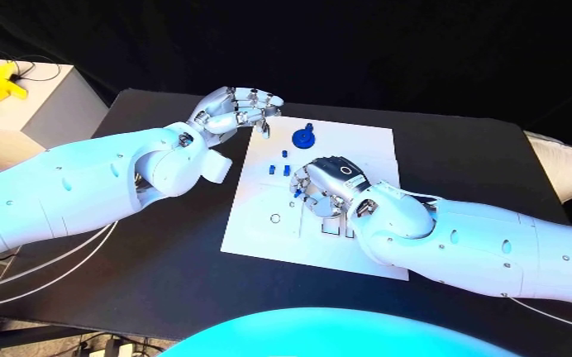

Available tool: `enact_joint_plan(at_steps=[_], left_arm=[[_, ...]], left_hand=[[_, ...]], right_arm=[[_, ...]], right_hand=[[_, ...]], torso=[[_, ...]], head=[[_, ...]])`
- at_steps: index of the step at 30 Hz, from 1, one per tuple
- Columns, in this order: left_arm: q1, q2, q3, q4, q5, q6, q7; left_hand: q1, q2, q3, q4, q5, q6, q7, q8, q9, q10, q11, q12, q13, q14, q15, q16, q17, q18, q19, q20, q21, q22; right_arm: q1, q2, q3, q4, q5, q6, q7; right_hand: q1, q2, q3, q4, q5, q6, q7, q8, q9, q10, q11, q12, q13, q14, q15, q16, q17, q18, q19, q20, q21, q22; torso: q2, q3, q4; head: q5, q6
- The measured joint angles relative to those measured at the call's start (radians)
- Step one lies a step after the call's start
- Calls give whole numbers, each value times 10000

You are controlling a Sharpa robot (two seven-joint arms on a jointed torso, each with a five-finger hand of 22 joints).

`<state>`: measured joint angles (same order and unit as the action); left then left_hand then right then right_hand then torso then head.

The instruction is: Assemble the parts on the task board

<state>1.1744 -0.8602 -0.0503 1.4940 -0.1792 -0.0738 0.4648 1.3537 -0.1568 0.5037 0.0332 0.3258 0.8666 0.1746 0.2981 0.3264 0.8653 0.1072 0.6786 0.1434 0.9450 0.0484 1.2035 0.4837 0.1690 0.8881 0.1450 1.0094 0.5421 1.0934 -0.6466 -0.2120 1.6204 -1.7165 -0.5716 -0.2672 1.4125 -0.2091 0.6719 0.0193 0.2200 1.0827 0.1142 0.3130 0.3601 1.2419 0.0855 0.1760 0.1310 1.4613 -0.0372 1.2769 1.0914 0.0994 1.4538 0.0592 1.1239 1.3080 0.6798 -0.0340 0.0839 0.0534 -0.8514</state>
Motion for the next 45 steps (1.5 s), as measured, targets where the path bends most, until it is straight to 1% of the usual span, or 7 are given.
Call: enact_joint_plan(at_steps=[11, 12, 13, 35, 37, 45], left_arm=[[0, 15, 0, -13, 0, 10, -55], [0, 16, 0, -16, 0, 11, -60], [0, 16, 0, -18, 0, 11, -64], [0, 20, 0, -44, 1, 23, -109], [0, 20, 0, -44, 1, 25, -114], [0, 20, 0, -46, 1, 29, -129]], left_hand=[[0, 0, 0, 0, 0, 0, 0, 3, 0, 0, 0, 0, 1, 0, 0, 0, -1, 0, 0, 0, 0, 1], [0, 0, 0, 0, 0, 0, 0, 3, 0, 0, 0, 0, 1, 0, 0, 0, -1, 0, 0, 0, 0, 1], [0, 0, 0, 0, 0, 0, 0, 3, 1, 0, 0, 0, 1, 0, 0, 0, -1, 0, 0, 0, 0, 1], [0, 0, 0, 0, 0, 0, 0, 3, 1, 0, 0, 1, -6, 0, 0, 0, 6, 0, 0, 0, 0, 1], [0, 0, 0, 0, 0, 0, 0, 3, 1, -25, 25, -50, -17, 0, 0, 0, 6, 0, 0, 0, -36, -14], [0, 0, 1, 0, 0, 0, 0, 3, 1, -39, 39, -50, -17, 0, 0, 0, 5, 0, -1, 0, -36, -15]], right_arm=[[-60, 2, -7, 93, -130, 110, -94], [-64, 2, -7, 98, -140, 117, -101], [-67, 2, -7, 99, -146, 121, -107], [-132, -4, -12, 259, -224, 139, -177], [-134, -4, -12, 268, -226, 144, -178], [-134, 0, -12, 244, -232, 251, -213]], right_hand=[[0, -1, 0, -1, -1, 0, 0, -19, 18, 55, -56, 1, -46, 1, 0, -1, 5, 0, 0, 0, 0, -1], [0, -1, 0, -1, -1, 0, -1, -20, 18, 111, -112, 1, -50, 1, -1, -1, 5, 1, 0, 0, 0, -2], [0, -1, -1, -1, -1, 0, -1, -20, 18, 124, -124, 1, -51, 1, -1, -1, 5, 1, 0, 0, 0, -2], [-2, -3, -2, -2, 28, -19, -20, 2, 22, 125, -125, -3, -28, 1, -1, -6, 14, 1, 0, 0, 0, -5], [-2, -3, -2, -2, 28, -20, -21, 2, 27, 125, -125, -4, -28, 1, -1, -6, 14, 1, 0, 0, 0, -5], [-2, -4, -2, -2, 28, -26, -27, 1, 28, 125, -126, -8, -34, 1, -1, -6, 13, 1, 0, 0, -1, -6]], torso=[[-6, -1, -8], [-7, -2, -8], [-8, -5, -8], [-12, -11, -2], [-12, -10, -3], [-12, -9, -12]], head=[[42, -90], [43, -93], [44, -99], [88, -166], [96, -173], [81, -182]])
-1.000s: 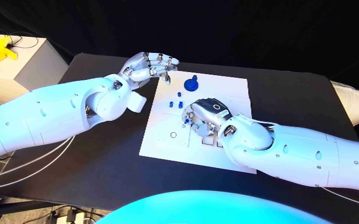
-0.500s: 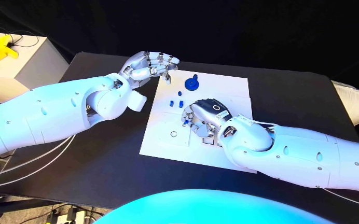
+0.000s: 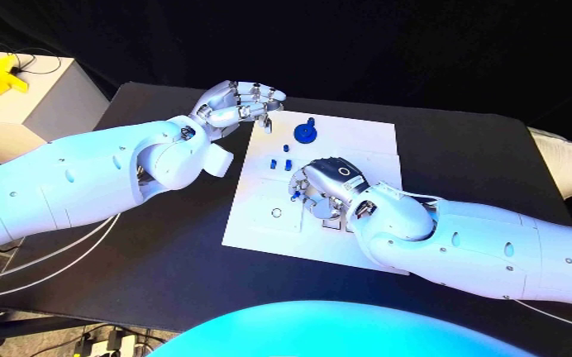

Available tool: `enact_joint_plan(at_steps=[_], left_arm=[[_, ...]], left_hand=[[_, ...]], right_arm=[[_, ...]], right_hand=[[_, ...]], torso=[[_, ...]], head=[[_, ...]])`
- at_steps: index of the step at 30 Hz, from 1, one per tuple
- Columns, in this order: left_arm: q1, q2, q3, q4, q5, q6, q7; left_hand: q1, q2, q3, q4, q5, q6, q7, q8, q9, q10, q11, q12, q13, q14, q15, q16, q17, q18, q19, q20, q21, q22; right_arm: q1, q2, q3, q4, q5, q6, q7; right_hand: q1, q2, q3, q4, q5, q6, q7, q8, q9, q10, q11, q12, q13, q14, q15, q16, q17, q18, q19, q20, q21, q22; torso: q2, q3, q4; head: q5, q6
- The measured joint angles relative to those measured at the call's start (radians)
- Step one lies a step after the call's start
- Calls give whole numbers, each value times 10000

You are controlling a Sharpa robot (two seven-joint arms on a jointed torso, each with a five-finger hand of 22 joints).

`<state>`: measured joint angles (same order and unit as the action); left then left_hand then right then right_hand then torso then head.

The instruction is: Assemble the parts on the task board

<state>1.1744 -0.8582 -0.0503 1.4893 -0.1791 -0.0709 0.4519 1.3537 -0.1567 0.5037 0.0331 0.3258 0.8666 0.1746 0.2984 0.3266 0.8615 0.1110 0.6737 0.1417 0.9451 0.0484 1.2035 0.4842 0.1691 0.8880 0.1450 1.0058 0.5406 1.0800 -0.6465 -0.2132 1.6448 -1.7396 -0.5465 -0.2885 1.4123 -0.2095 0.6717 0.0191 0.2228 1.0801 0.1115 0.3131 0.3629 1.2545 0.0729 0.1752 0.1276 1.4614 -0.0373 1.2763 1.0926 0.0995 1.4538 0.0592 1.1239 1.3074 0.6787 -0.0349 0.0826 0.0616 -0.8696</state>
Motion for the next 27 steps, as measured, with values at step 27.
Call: enact_joint_plan(at_steps=[27], left_arm=[[0, 12, 0, -5, 0, 9, -20]], left_hand=[[0, 0, 0, 0, 0, 0, 0, 0, 0, 1, -1, 0, 2, 0, 0, 0, -2, 0, 0, 0, 0, 1]], right_arm=[[-5, 96, -9, -93, -9, 205, -32]], right_hand=[[-6, 1, 28, -29, -28, 26, 25, 0, 4, 66, -4, -62, 21, 0, 0, 0, 43, 1, 0, 0, 0, 6]], torso=[[4, 6, 12]], head=[[6, -31]])
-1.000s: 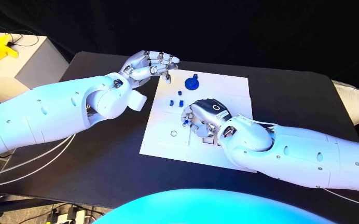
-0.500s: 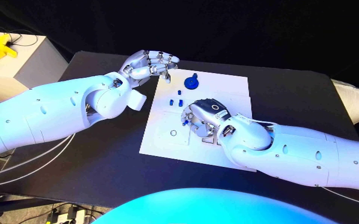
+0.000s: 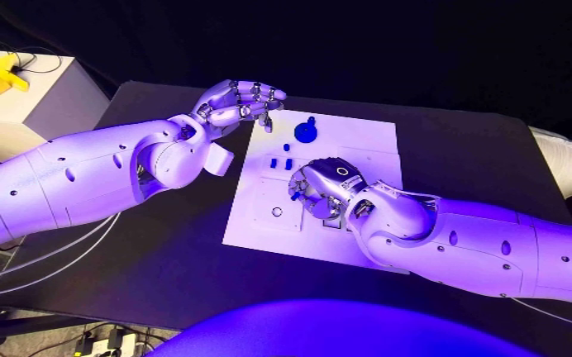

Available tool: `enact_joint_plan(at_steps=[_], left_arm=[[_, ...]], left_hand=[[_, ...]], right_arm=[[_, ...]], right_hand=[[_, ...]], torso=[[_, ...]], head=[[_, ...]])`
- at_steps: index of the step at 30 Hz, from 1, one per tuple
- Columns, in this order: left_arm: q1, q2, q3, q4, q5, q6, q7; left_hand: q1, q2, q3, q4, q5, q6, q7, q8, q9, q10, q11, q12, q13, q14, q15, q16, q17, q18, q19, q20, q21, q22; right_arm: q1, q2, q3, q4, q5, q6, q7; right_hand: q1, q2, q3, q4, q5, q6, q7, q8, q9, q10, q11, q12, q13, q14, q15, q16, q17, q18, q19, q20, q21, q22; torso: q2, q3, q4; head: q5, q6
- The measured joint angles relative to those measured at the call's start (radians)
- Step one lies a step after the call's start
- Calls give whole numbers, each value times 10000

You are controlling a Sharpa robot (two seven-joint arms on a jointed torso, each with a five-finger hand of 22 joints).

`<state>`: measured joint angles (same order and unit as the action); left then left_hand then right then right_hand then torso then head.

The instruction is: Assemble the parts on the task board

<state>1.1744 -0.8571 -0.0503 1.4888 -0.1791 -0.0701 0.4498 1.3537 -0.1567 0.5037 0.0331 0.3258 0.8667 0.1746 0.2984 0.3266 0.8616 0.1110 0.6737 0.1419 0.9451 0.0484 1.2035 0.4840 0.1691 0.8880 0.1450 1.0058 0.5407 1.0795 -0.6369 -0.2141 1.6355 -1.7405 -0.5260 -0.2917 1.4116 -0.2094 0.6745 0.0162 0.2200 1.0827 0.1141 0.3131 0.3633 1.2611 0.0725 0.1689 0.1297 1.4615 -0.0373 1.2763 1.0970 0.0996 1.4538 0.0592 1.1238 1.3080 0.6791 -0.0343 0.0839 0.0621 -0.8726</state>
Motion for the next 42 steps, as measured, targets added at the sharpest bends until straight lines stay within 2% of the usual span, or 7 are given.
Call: enact_joint_plan(at_steps=[17, 22, 23, 28, 33, 35, 42], left_arm=[[0, -9, 0, 8, 0, 2, -17], [0, -4, 0, 7, 0, 2, -22], [0, -3, 0, 7, 0, 2, -23], [0, -3, 0, 4, 0, 2, -28], [0, -3, 0, -2, 0, 2, -34], [0, -1, 0, -5, 0, 2, -38], [0, 4, 0, -24, 1, 8, -55]], left_hand=[[0, 0, 0, 0, 0, 0, 0, 0, 0, 0, 0, 0, 1, 0, 0, 0, -1, 0, 0, 0, 0, 1], [0, 0, 0, 0, 0, 0, 0, 0, 0, 0, 0, 0, 1, 0, 0, 0, -1, -1, 0, 0, 0, 1], [0, 0, 0, 0, 0, 0, 0, 0, 0, 0, 0, 0, 1, 0, 0, 0, -1, 0, 0, 0, 0, 1], [0, 0, 0, 0, 0, 0, 0, 0, 0, 0, 0, 0, 1, 0, 0, 0, -1, 0, 0, 0, 0, 1], [0, 0, 0, 0, 0, 0, 0, 0, 0, 0, -1, 0, 1, 0, 0, 0, -2, 0, 0, 0, 0, 1], [17, 3, -1, 1, 0, 0, 0, 0, -3, 0, -1, 0, -1, 0, 0, 0, 2, -1, 6, -1, 0, -2], [83, 3, -28, 28, 0, 0, 0, 0, -13, 0, -1, -37, -23, 0, 0, 0, 11, 0, 74, -1, 0, -24]], right_arm=[[20, 68, 20, -49, -15, 333, -35], [24, 131, 19, -113, -2, 352, -25], [20, 139, 13, -133, 11, 352, -14], [4, 154, -6, -160, 105, 344, 73], [3, 150, -9, -174, 210, 339, 151], [3, 139, -10, -178, 254, 337, 172], [3, 87, -12, -175, 347, 334, 198]], right_hand=[[-79, -3, -7, -7, 47, -18, -19, 1, 42, 2, -2, 41, 14, 0, 0, 0, -37, 1, 0, 0, -15, -2], [-216, -3, -11, -11, 49, -236, 114, -112, 33, -7, -80, -171, 47, -11, 11, -204, -359, 2, -159, 47, -639, -108], [-318, -25, -14, -8, 50, -367, 145, -178, 34, -69, -134, -263, 56, -138, 124, -470, -723, 3, -374, 75, -1133, -355], [-591, -96, -237, 15, 127, -952, 306, -517, -7, -996, 129, -658, -128, -853, 374, -1398, -1967, 164, -1097, 271, -2776, -1115], [-567, -245, -322, 12, 127, -1185, 358, -680, -36, -1522, 228, -770, -300, -1150, 460, -1585, -2289, 163, -1365, 396, -3333, -1347], [-582, -308, -360, 31, 127, -1235, 340, -697, -39, -1670, 276, -773, -301, -1205, 515, -1590, -2371, 321, -1415, 447, -3494, -1408], [-535, -355, -429, 19, 126, -1338, 337, -796, -50, -1989, 342, -768, -344, -1347, 549, -1652, -2518, 321, -1526, 486, -3718, -1485]], torso=[[0, -5, -7], [0, -5, -10], [0, -5, -12], [0, -2, -14], [0, -3, -14], [-2, -4, -14], [-3, 1, -12]], head=[[-13, -1], [-17, -1], [-17, -1], [-11, -1], [-21, -1], [-27, -1], [-39, -1]])
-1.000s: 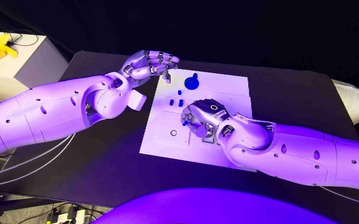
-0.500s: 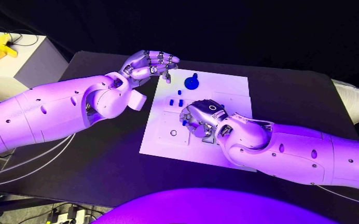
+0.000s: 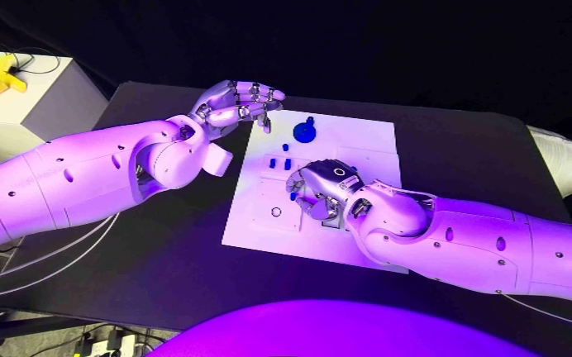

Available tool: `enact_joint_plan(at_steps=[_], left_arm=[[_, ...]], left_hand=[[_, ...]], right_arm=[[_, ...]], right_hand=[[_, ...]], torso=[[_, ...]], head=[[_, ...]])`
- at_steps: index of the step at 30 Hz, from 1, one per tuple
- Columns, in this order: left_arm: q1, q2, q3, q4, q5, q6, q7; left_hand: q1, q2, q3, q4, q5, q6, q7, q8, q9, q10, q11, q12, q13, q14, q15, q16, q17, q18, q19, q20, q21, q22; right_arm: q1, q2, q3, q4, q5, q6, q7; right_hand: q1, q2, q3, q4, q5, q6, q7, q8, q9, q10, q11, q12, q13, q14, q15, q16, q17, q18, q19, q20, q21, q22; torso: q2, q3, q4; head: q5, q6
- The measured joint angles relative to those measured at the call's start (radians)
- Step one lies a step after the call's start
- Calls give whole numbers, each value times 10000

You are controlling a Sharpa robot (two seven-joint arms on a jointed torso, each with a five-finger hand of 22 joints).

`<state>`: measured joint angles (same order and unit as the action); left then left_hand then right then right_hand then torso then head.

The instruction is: Assemble the parts on the task board

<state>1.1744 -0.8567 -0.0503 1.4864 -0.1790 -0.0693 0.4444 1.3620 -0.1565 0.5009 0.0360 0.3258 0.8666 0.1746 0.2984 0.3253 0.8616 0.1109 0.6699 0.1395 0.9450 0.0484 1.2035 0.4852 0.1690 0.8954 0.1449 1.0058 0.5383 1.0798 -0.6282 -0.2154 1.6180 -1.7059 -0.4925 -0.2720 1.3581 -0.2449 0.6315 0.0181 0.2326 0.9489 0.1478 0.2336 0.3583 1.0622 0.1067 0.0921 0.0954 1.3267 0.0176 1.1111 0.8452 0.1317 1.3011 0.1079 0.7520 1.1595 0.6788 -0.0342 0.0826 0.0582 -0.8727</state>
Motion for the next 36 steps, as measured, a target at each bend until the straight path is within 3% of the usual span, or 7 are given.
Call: enact_joint_plan(at_steps=[9, 11, 17, 19, 25, 31, 36], left_arm=[[0, 8, 0, -15, 0, 10, -20], [0, 12, 0, -19, 0, 14, -25], [0, 26, 0, -45, 0, 25, -33], [-1, 34, 0, -61, 0, 30, -35], [-2, 74, -1, -147, 0, 48, -43], [-2, 94, -3, -191, 1, 77, -54], [-3, 106, -3, -233, 1, 101, -61]], left_hand=[[0, 0, 0, 0, 0, 0, 0, 0, 1, 0, 0, 0, 1, 0, 0, 0, -1, 0, -1, 0, 0, 1], [0, 0, 0, 0, 0, 0, 0, 0, 1, 0, 0, 0, 1, 0, 0, 0, -1, 0, -1, 0, 0, 1], [0, 0, 0, 0, 0, 0, 0, 0, 1, 0, 0, 0, 1, 0, 0, 0, -2, 1, -1, 0, 0, 1], [0, 0, 0, 0, 0, 0, 0, 0, 1, 0, 0, 0, 1, 0, 0, 0, -2, 0, -1, 0, 0, 1], [0, 0, 0, -1, 0, 0, 0, 0, 1, 0, 0, 0, 2, 0, 0, 0, -3, -1, -1, 0, -42, -8], [0, 0, 0, -1, 0, 0, 0, 0, 2, 37, 36, 0, 2, 0, 0, 0, -3, 0, -1, 0, -42, -8], [0, 0, 0, -1, 0, -37, 37, -49, 2, 36, 36, 0, 2, 0, 0, 0, -3, 0, -1, 0, -42, -7]], right_arm=[[-1, -62, -1, 12, 47, -43, -7], [-1, -102, -1, 30, 54, -89, -15], [57, -498, -1, 290, 244, -322, 2], [180, -736, 4, 432, 494, -397, 57], [984, -1677, 106, 887, 1866, -134, 377], [1648, -2456, 143, 993, 2917, 678, 636], [1850, -2792, 163, 789, 3141, 1107, 763]], right_hand=[[42, -42, -187, -25, -1, -202, -20, -170, -24, -495, 80, 181, -61, -357, 75, -178, -379, 0, -291, 92, -492, -174], [46, -46, -314, -38, -1, -361, -34, -252, -46, -777, 126, 295, -90, -600, 120, -326, -644, 160, -489, 123, -810, -288], [123, -89, -678, 125, -1, -542, -28, -386, -78, -1106, 176, 774, -76, -894, 178, -356, -981, 160, -729, 193, -1216, -409], [199, -13, -690, 137, -8, -492, 138, -386, -78, -995, 94, 1060, -32, -847, 132, -164, -863, 160, -648, 175, -950, -265], [149, -55, -703, 430, -204, -583, 231, -506, -92, -513, 15, 1546, -27, -165, 36, 496, -195, 159, 52, 103, 204, 283], [-93, -196, -1335, 779, -665, -741, 97, -638, -111, -568, -39, 1629, -144, 28, -19, 607, -88, 158, 248, 47, 420, 341], [-93, -196, -1651, 925, -665, -742, 97, -637, -81, -514, -93, 1729, -164, 62, -53, 607, -179, 158, 331, 32, 407, 310]], torso=[[1, 6, 1], [1, 6, 5], [-9, 6, 3], [-14, 1, -5], [-36, -1, -45], [-66, -10, -91], [-80, -11, -111]], head=[[-26, 0], [-40, 0], [-104, 0], [-128, 0], [-270, 93], [-445, 222], [-562, 342]])
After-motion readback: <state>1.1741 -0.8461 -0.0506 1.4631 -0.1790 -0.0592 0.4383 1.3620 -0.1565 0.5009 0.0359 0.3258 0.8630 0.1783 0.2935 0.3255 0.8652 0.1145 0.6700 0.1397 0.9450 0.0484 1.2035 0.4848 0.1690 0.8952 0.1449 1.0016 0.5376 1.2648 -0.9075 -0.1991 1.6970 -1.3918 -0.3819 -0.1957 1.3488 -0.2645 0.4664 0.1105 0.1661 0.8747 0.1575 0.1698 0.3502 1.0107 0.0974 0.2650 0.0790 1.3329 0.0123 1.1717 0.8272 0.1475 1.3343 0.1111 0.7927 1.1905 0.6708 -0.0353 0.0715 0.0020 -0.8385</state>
